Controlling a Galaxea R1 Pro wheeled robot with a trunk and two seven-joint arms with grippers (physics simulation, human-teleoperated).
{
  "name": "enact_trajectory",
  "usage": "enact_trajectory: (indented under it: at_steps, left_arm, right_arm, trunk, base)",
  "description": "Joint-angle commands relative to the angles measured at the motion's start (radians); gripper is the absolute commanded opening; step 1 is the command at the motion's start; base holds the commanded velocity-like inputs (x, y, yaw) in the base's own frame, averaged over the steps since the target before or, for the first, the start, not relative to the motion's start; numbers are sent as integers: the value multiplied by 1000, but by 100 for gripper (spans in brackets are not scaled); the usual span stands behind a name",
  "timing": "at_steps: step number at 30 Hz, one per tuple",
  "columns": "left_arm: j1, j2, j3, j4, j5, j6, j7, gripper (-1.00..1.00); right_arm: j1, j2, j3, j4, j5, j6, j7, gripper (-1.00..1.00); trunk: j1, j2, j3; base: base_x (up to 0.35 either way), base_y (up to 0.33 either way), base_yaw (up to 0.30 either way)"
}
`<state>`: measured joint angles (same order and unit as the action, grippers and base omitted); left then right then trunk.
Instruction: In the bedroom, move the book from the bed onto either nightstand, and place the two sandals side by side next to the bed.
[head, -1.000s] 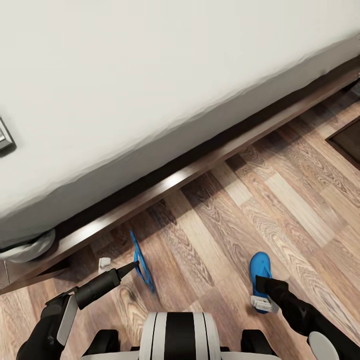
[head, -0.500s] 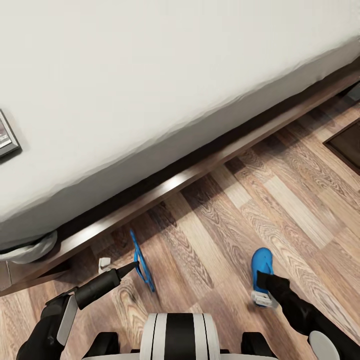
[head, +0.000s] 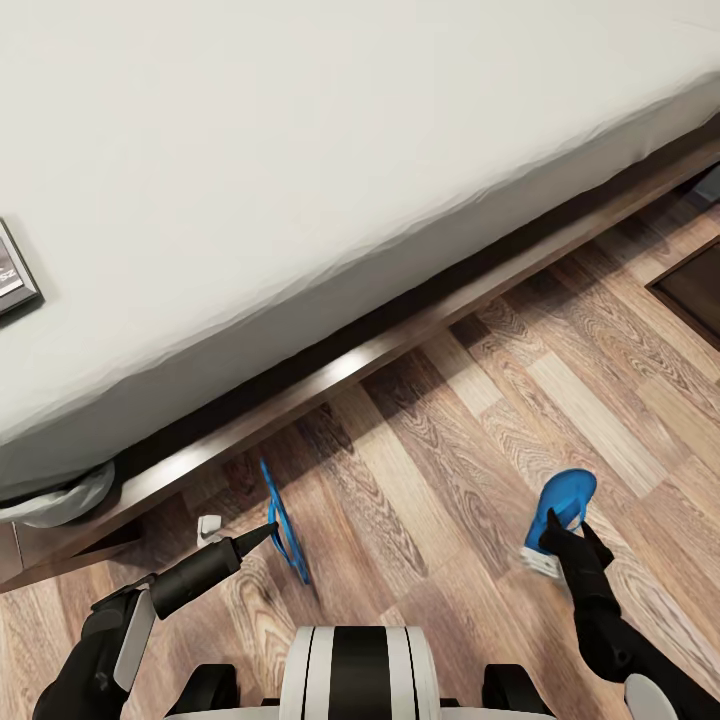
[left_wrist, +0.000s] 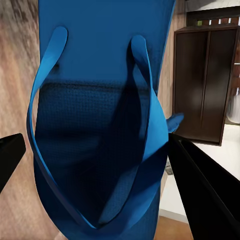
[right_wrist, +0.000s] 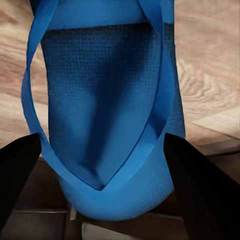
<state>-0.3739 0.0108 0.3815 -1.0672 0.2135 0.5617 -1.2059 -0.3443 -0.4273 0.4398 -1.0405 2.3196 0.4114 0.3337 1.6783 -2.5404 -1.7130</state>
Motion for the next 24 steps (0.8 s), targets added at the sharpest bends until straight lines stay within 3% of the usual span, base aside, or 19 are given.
enact_trajectory:
  at_steps: [1,6,8,9,10,12,13,15,16,17,18,19,22,24]
  left_arm:
    - [0,0,0,0,3,9,-2,-100]
    - [0,0,0,0,3,8,-3,-100]
    - [0,0,0,0,3,8,-3,-100]
    - [0,0,0,0,3,8,-3,-100]
    - [0,0,0,0,3,9,-3,-100]
    - [0,0,0,0,3,9,-3,-100]
    - [0,0,0,0,3,9,-3,-100]
    - [0,0,0,0,3,9,-3,-100]
    - [0,0,0,0,3,9,-2,-100]
    - [0,0,0,0,3,9,-2,-100]
    - [0,0,0,0,3,9,-2,-100]
    - [0,0,0,1,2,9,-2,-100]
    - [0,0,0,1,2,9,-2,-100]
    - [0,0,0,1,2,8,-2,-100]
  right_arm:
    - [-1,-3,3,29,-1,10,16,-100]
    - [-1,-7,-32,26,-11,16,18,-100]
    - [-1,-6,-95,22,-30,16,18,-100]
    - [-1,-5,-153,18,-55,15,17,-100]
    - [-1,-4,-268,3,-126,10,11,-100]
    - [-1,-1,-397,-30,-243,4,-11,-100]
    - [-1,-1,-440,-50,-318,-5,-23,-100]
    - [-1,0,-489,-91,-509,-56,-35,-100]
    - [-1,1,-503,-114,-637,-103,-38,-100]
    - [-1,2,-517,-149,-800,-157,-41,-100]
    - [-1,2,-522,-161,-846,-169,-42,-100]
    - [-1,2,-539,-193,-959,-192,-43,-100]
    - [-1,3,-600,-223,-1108,-212,-46,-100]
    - [-1,4,-649,-231,-1161,-236,-64,-100]
  trunk:
    - [0,0,0]
    - [0,0,0]
    - [0,0,0]
    - [0,0,0]
    - [0,0,0]
    - [0,0,0]
    - [0,0,0]
    - [0,0,3]
    - [-1,0,7]
    - [-1,1,11]
    - [-2,1,15]
    - [-2,1,19]
    - [-4,2,30]
    - [-4,2,38]
  base:
    - [0,0,0]
    - [0,0,0]
    - [0,0,0]
    - [0,0,0]
    - [0,0,0]
    - [0,0,0]
    - [0,0,0]
    - [0,0,0]
    - [0,0,0]
    - [0,0,0]
    - [0,0,0]
    - [0,0,0]
    - [0,0,0]
    - [0,0,0]
